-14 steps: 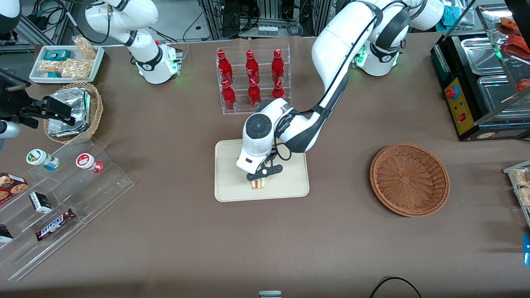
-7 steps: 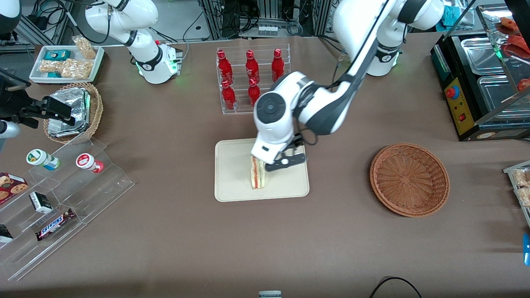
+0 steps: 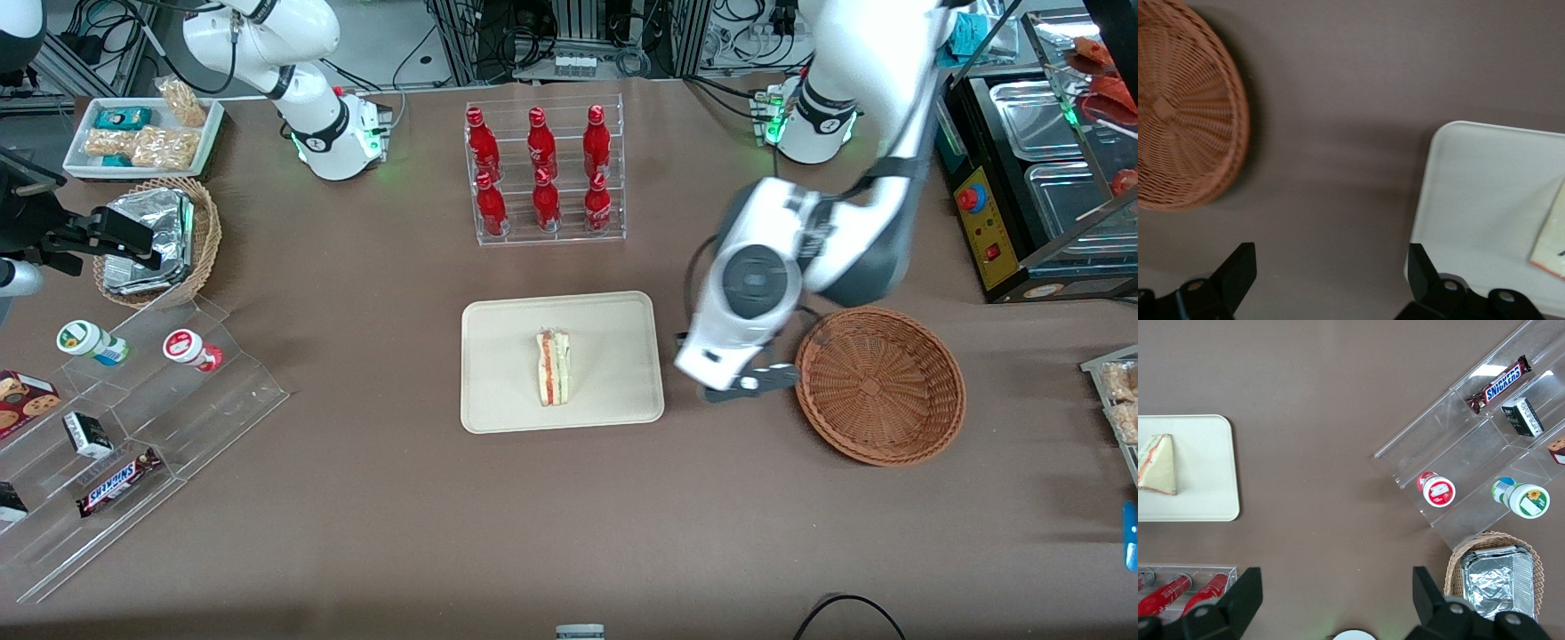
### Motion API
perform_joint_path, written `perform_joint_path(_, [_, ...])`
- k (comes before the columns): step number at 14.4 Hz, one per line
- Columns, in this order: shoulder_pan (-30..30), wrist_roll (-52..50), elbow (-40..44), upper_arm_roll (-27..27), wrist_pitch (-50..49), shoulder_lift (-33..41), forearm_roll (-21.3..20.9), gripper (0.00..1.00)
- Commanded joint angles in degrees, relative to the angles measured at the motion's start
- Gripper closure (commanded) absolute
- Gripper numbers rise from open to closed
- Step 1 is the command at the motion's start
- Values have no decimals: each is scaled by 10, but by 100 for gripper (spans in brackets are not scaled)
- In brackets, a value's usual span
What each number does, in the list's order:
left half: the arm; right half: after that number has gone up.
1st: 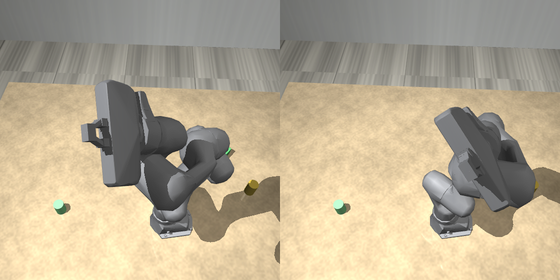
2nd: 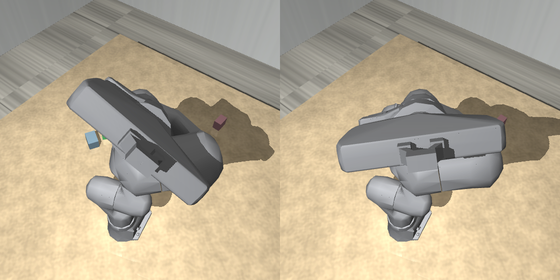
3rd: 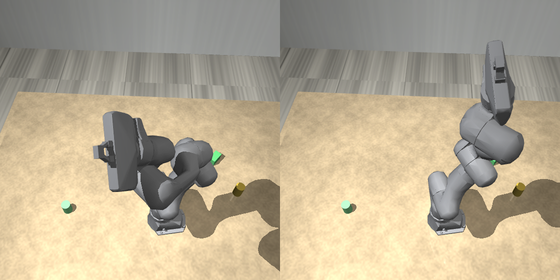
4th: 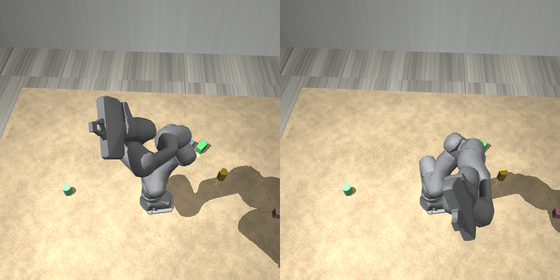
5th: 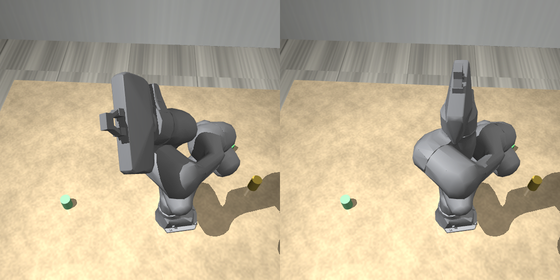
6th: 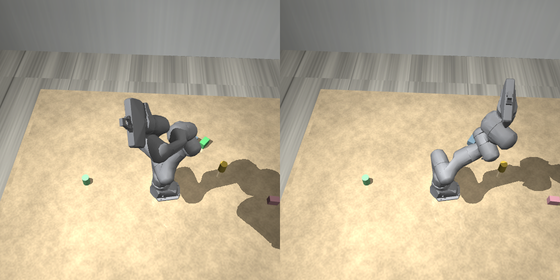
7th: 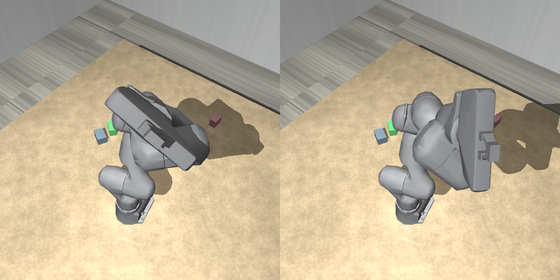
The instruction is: Place sandwich from basket to tray
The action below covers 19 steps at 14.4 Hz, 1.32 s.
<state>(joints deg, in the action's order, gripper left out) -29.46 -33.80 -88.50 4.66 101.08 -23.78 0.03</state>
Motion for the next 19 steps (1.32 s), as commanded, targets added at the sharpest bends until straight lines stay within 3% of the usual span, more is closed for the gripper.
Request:
perform_joint_path(1, [44, 89, -86, -5, 1, 92, 3, 0])
perform_joint_path(6, [117, 233, -113, -5, -68, 188, 2, 0])
perform_joint_path(9, [199, 302, -100, -50, -110, 229, 2, 0])
perform_joint_path(13, [269, 346, -91, -89, -120, 256, 1, 0])
perform_joint_path(19, [305, 355, -73, -90, -117, 278, -5, 0])
